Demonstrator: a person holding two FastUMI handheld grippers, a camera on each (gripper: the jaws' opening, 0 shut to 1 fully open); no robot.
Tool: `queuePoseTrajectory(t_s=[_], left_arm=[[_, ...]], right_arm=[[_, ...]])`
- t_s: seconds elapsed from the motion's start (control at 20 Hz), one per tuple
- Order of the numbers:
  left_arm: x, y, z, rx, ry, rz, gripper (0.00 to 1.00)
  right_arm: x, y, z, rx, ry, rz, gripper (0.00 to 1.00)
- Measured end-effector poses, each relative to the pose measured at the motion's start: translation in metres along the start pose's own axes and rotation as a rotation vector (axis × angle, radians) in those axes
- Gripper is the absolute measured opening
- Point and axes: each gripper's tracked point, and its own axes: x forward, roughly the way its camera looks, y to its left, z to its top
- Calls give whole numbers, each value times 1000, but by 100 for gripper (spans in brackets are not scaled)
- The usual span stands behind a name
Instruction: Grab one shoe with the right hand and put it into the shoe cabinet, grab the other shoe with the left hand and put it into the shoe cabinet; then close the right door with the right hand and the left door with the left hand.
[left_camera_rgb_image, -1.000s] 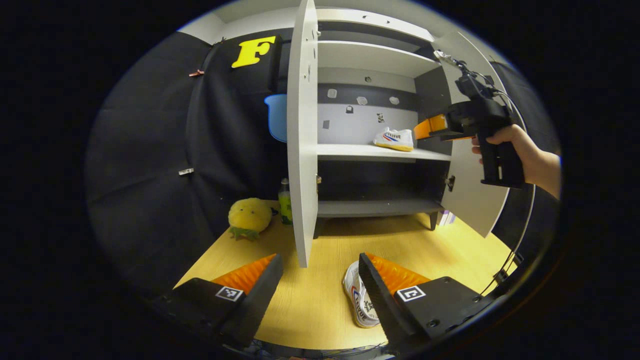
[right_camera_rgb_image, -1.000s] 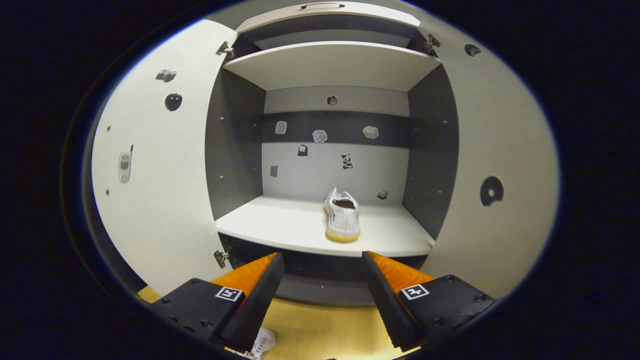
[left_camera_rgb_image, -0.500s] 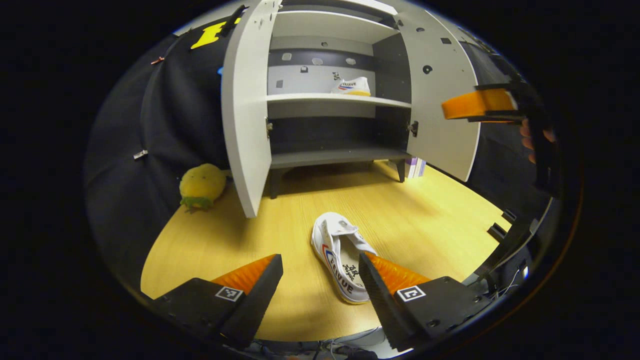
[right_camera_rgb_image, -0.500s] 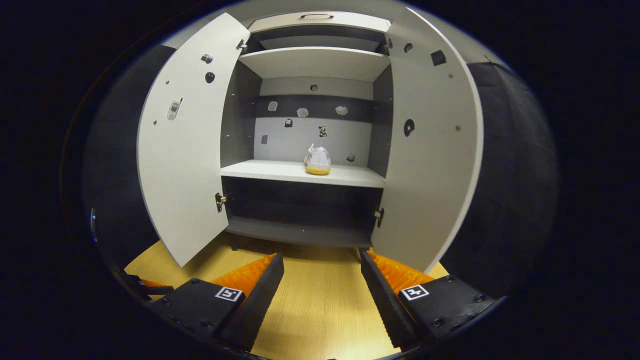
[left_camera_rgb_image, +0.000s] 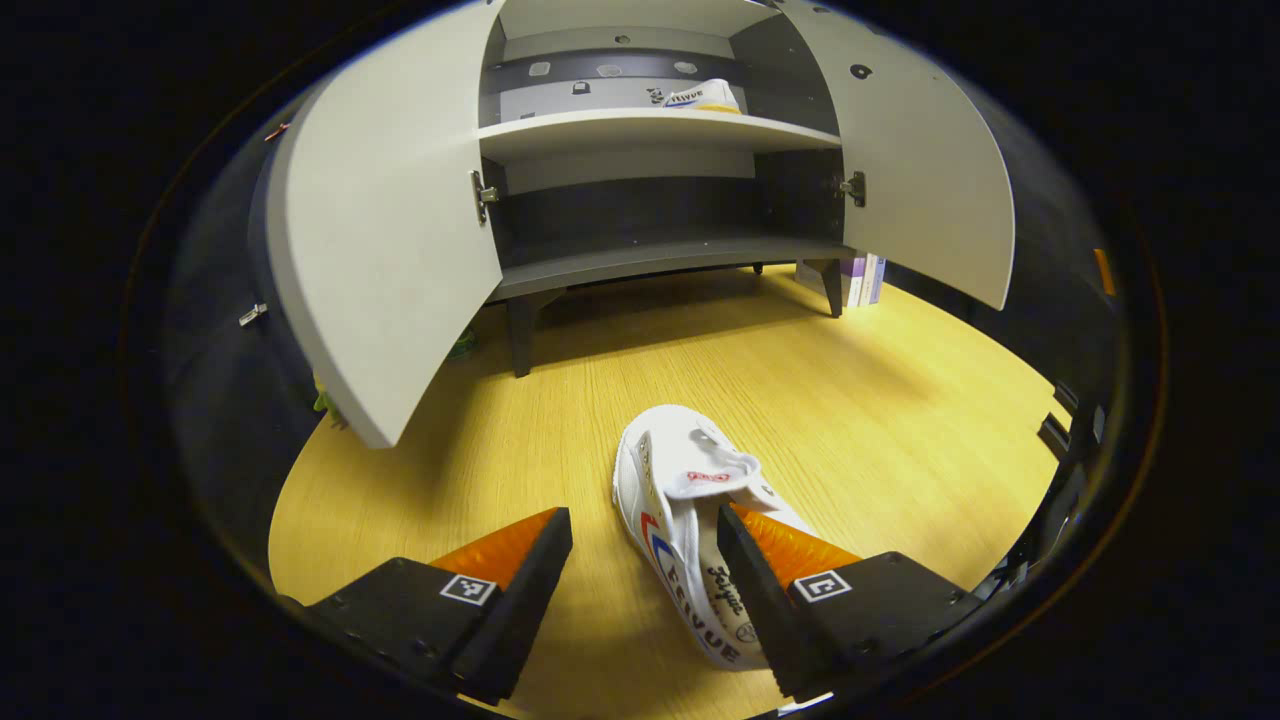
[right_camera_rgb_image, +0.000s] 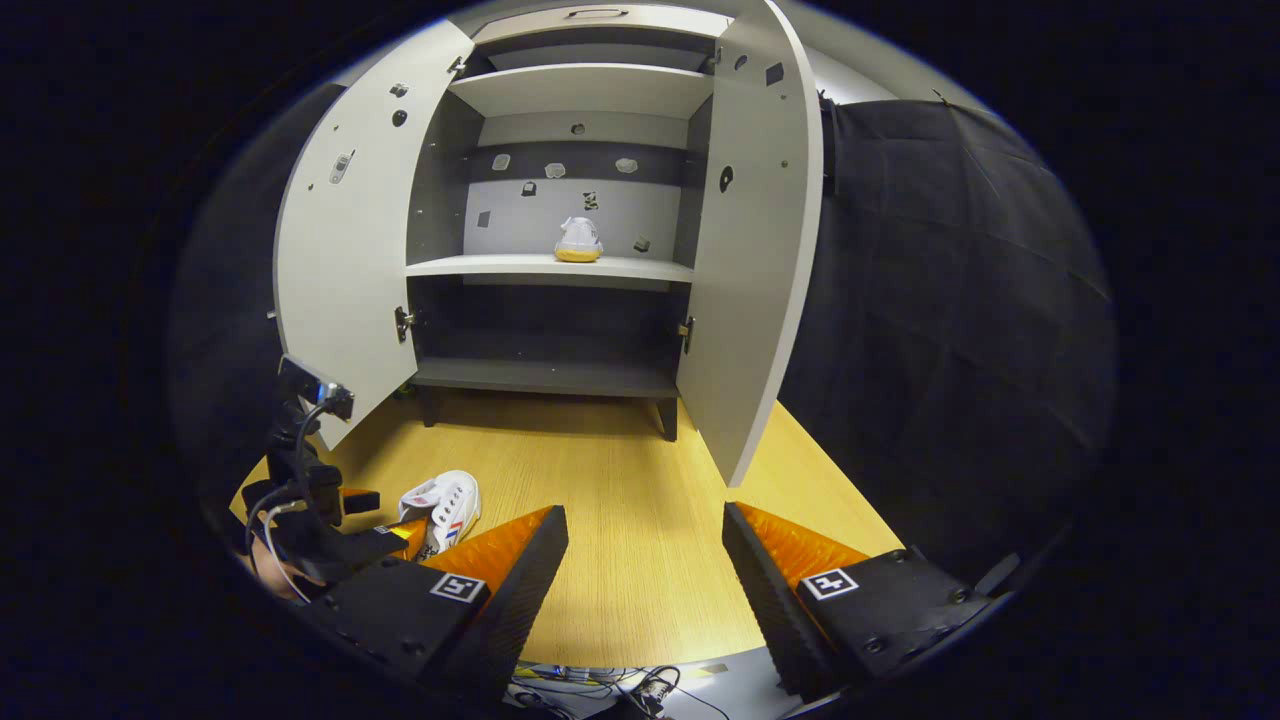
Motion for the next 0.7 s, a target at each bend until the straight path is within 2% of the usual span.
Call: queuePoseTrajectory(t_s=[0.05, 0.1, 0.15, 0.25, 0.3, 0.45, 0.5, 0.55, 0.7], left_arm=[[8, -1, 2, 7, 7, -1, 93], [14, 0, 2, 15, 13, 6, 83], [19, 4, 5, 27, 14, 32, 77], [30, -1, 7, 25, 25, 32, 53], [33, -2, 5, 20, 34, 29, 47], [43, 3, 2, 28, 55, 71, 38], [43, 5, 0, 28, 61, 81, 31], [44, 9, -4, 23, 74, 91, 28], [43, 13, -6, -7, 89, 89, 14]], right_arm=[[-2, -2, -1, 8, 6, -8, 99], [-3, -5, -3, 13, 11, -14, 99], [-4, -6, -3, 15, 15, -21, 99], [-7, -10, -4, 15, 19, -30, 99], [-8, -12, -4, 16, 19, -33, 99], [-8, -15, -4, 22, 23, -36, 99], [-7, -15, -4, 26, 25, -35, 99], [-7, -14, -4, 28, 26, -33, 99], [-3, -15, -2, 27, 23, -23, 99]])
